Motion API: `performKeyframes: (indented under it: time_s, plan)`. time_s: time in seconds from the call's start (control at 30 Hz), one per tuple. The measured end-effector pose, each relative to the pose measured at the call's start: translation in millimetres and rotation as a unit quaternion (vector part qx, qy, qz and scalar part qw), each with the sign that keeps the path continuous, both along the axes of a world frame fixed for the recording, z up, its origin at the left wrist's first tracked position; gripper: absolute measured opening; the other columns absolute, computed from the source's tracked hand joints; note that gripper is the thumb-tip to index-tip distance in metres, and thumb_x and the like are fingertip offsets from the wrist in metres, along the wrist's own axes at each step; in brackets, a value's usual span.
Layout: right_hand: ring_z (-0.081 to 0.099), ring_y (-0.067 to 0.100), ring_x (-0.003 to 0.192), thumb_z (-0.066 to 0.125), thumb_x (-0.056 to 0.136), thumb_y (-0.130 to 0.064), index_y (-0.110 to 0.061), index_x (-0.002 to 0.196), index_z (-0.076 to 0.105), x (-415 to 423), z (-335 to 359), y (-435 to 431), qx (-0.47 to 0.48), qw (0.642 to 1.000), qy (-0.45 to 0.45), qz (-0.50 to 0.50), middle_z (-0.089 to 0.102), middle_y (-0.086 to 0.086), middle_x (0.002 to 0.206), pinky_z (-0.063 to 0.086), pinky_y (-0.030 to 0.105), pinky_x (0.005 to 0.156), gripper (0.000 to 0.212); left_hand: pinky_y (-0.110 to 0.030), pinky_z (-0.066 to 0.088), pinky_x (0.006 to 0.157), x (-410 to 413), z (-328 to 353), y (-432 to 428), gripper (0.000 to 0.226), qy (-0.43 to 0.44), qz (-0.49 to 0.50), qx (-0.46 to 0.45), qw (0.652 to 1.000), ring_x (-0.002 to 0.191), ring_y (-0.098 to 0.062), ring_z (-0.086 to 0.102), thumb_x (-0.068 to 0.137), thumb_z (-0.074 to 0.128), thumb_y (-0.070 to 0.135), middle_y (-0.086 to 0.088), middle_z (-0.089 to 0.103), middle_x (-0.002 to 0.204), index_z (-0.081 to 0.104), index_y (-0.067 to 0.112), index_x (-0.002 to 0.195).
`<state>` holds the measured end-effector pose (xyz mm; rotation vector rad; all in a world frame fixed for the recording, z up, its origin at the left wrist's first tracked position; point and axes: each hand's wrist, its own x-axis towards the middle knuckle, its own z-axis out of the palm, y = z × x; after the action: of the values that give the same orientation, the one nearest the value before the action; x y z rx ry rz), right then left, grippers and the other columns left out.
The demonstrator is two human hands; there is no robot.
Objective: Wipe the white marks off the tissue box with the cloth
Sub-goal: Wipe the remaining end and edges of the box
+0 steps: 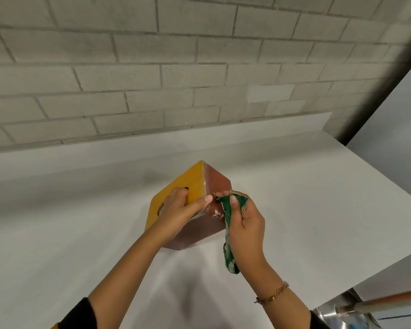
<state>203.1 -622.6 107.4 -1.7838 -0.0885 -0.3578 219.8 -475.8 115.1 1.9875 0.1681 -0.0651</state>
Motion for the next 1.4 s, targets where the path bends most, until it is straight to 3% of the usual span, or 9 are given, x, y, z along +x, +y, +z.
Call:
performKeyframes:
  time_s: [0.23,0.43,0.63,0.7,0.83,0.93,1.07,1.27,1.4]
  plan:
    - [0.066,0.004,0.097,0.043,0.095,-0.04,-0.028,0.104,0.066,-7,-8,7,0.069,0.996,-0.041,0.035,0.071,-0.017,0.1,0.05,0.013,0.08,0.028,-0.057,0.047,0.091,-3,7,-1,0.083,0.018,0.015,-0.026,0.999,0.1,-0.038,0.059,0.056,0.05,0.076,-0.019,0.06,0.107,0.056,0.001,0.093]
    - [0.055,0.015,0.122,0.039,0.101,-0.026,-0.019,0.118,0.061,-15,-30,7,0.004,0.982,-0.147,0.122,0.066,-0.011,0.121,0.036,0.03,0.109,0.029,-0.045,0.046,0.083,-5,9,5,0.041,0.035,0.036,-0.036,0.998,0.09,-0.026,0.052,0.065,0.051,0.058,-0.007,0.047,0.1,0.045,0.019,0.075]
    - [0.058,0.016,0.118,0.069,0.078,0.007,-0.009,0.123,0.057,-28,-72,-1,-0.254,0.913,-0.215,0.235,0.063,0.004,0.125,0.048,0.038,0.099,0.049,-0.029,0.046,0.092,-14,9,13,0.029,0.087,0.047,-0.192,0.976,0.104,-0.015,0.061,0.095,0.042,0.026,-0.015,0.062,0.117,0.057,0.008,0.113]
    - [0.06,0.016,0.115,0.072,0.071,0.01,-0.008,0.123,0.057,-31,-78,-14,-0.286,0.901,-0.213,0.248,0.063,0.004,0.124,0.047,0.033,0.099,0.058,-0.041,0.034,0.11,-19,7,15,0.043,0.105,0.03,-0.205,0.973,0.124,-0.025,0.049,0.097,0.036,0.033,-0.013,0.055,0.133,0.05,0.009,0.13]
    - [0.064,0.005,0.095,0.053,0.084,-0.015,-0.017,0.11,0.067,-31,-56,-42,-0.3,0.922,-0.187,0.16,0.072,-0.004,0.106,0.045,0.011,0.089,0.03,-0.049,0.028,0.114,-18,15,20,0.069,0.103,0.019,-0.215,0.971,0.133,-0.027,0.042,0.083,0.039,0.058,-0.009,0.05,0.141,0.042,0.018,0.139]
    - [0.061,-0.008,0.088,0.049,0.091,-0.036,-0.035,0.1,0.065,-28,-37,-49,-0.211,0.972,-0.03,0.098,0.067,-0.032,0.089,0.045,0.003,0.074,0.018,-0.048,0.033,0.112,-14,18,22,0.084,0.099,-0.003,-0.207,0.973,0.127,-0.024,0.048,0.067,0.04,0.07,-0.004,0.057,0.134,0.047,0.023,0.137]
    - [0.066,0.002,0.072,0.058,0.091,-0.03,-0.03,0.084,0.066,-11,-36,-58,-0.032,0.988,0.153,0.006,0.07,-0.023,0.078,0.045,0.004,0.056,0.01,-0.046,0.036,0.109,-7,19,22,0.085,0.09,-0.024,-0.177,0.98,0.123,-0.022,0.05,0.064,0.04,0.076,0.0,0.058,0.132,0.052,0.026,0.132]
    - [0.067,0.027,0.1,0.059,0.086,-0.013,0.0,0.113,0.062,-5,-38,-87,0.333,0.828,0.429,0.139,0.069,0.017,0.11,0.056,0.037,0.084,0.029,-0.049,0.036,0.109,2,19,20,0.095,0.101,-0.025,-0.135,0.985,0.127,-0.026,0.045,0.058,0.036,0.08,0.0,0.048,0.141,0.045,0.027,0.137]
    - [0.066,0.029,0.095,0.061,0.077,0.002,0.006,0.109,0.062,-15,-40,-93,0.323,0.845,0.403,0.141,0.068,0.022,0.108,0.058,0.033,0.08,0.032,-0.032,0.044,0.089,2,17,15,0.085,0.09,-0.038,-0.123,0.988,0.112,-0.016,0.052,0.06,0.034,0.079,0.005,0.057,0.124,0.053,0.027,0.124]
